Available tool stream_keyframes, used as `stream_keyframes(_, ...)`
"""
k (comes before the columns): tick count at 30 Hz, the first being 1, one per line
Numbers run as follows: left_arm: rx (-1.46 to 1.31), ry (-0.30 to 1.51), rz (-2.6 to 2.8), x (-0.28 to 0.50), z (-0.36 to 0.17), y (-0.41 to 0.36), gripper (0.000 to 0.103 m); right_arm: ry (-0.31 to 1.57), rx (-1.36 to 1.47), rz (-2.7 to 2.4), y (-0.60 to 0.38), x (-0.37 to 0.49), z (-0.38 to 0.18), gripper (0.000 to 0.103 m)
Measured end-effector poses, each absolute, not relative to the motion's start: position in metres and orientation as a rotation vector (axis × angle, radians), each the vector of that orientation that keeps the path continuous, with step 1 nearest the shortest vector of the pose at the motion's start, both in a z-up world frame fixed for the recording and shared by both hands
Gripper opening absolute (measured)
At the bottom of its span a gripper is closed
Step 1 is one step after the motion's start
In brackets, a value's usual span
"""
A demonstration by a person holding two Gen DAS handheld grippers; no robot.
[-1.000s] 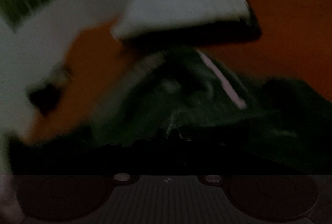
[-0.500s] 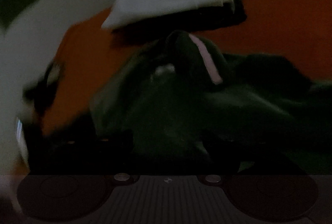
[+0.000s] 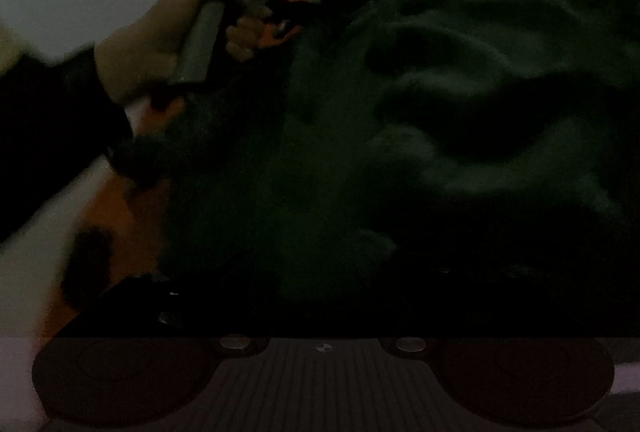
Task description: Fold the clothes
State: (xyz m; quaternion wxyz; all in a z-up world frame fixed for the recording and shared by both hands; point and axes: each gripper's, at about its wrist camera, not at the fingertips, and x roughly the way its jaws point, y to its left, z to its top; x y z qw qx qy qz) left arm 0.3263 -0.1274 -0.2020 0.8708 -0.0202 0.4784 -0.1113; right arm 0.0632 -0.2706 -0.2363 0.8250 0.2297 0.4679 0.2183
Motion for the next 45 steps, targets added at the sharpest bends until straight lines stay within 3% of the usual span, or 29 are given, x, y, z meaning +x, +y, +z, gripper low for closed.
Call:
stream_keyframes(5, 0.052, 0.96, -0.286, 0.315, -0.186, -0.147, 0.076, 0.94, 0.264, 0.539, -0.243, 0.076, -0.227, 0.065)
stream_keyframes(6, 0.044, 0.944, -0.301, 0.311, -0.176, -0.143, 0.076, 0.941, 0.208, 0.581, -0.233, 0.078, -0.226, 0.059)
stream_keyframes(12, 0.184, 0.86, -0.255, 0.28, -0.151, -0.106, 0.087, 0.843, -0.073, 0.544, -0.182, 0.109, -0.226, 0.059)
stream_keyframes(14, 0.251, 0.874, -0.209, 0.276, -0.162, -0.098, 0.087, 0.816, -0.081, 0.497, -0.171, 0.124, -0.234, 0.048)
stream_keyframes(15, 0.253, 0.886, -0.204, 0.275, -0.166, -0.094, 0.086, 0.81, -0.091, 0.478, -0.166, 0.131, -0.241, 0.021)
stream_keyframes(16, 0.241, 0.885, -0.218, 0.274, -0.167, -0.09, 0.086, 0.807, -0.103, 0.458, -0.163, 0.136, -0.247, 0.003)
stream_keyframes(20, 0.253, 0.812, -0.245, 0.265, -0.155, -0.082, 0.09, 0.812, -0.055, 0.367, -0.186, 0.139, -0.25, 0.0)
stream_keyframes(25, 0.382, 0.945, -0.267, 0.269, -0.187, -0.106, 0.09, 0.777, -0.019, 0.346, -0.211, 0.133, -0.235, 0.0)
stream_keyframes(28, 0.43, 1.001, -0.243, 0.271, -0.214, -0.12, 0.088, 0.801, 0.044, 0.37, -0.211, 0.132, -0.236, 0.008)
stream_keyframes(29, 0.417, 1.005, -0.221, 0.273, -0.22, -0.122, 0.078, 0.809, 0.065, 0.378, -0.211, 0.132, -0.236, 0.011)
stream_keyframes(30, 0.404, 1.01, -0.2, 0.275, -0.227, -0.123, 0.055, 0.817, 0.086, 0.386, -0.212, 0.132, -0.236, 0.016)
stream_keyframes(32, 0.336, 1.02, -0.163, 0.28, -0.239, -0.122, 0.027, 0.836, 0.123, 0.399, -0.213, 0.129, -0.238, 0.017)
stream_keyframes(33, 0.293, 1.011, -0.156, 0.281, -0.24, -0.121, 0.018, 0.851, 0.135, 0.403, -0.215, 0.126, -0.239, 0.017)
stream_keyframes(37, 0.14, 0.941, -0.165, 0.283, -0.229, -0.12, 0.013, 0.903, 0.148, 0.41, -0.225, 0.108, -0.246, 0.017)
stream_keyframes(40, 0.109, 0.919, -0.229, 0.286, -0.224, -0.128, 0.014, 0.949, 0.166, 0.399, -0.237, 0.091, -0.253, 0.019)
stream_keyframes(41, 0.11, 0.93, -0.231, 0.287, -0.226, -0.13, 0.018, 0.975, 0.185, 0.396, -0.242, 0.086, -0.256, 0.022)
stream_keyframes(43, 0.088, 0.941, -0.221, 0.287, -0.227, -0.131, 0.036, 1.021, 0.227, 0.394, -0.254, 0.078, -0.262, 0.025)
stream_keyframes(45, 0.066, 0.951, -0.211, 0.288, -0.229, -0.132, 0.068, 1.028, 0.237, 0.378, -0.263, 0.065, -0.261, 0.025)
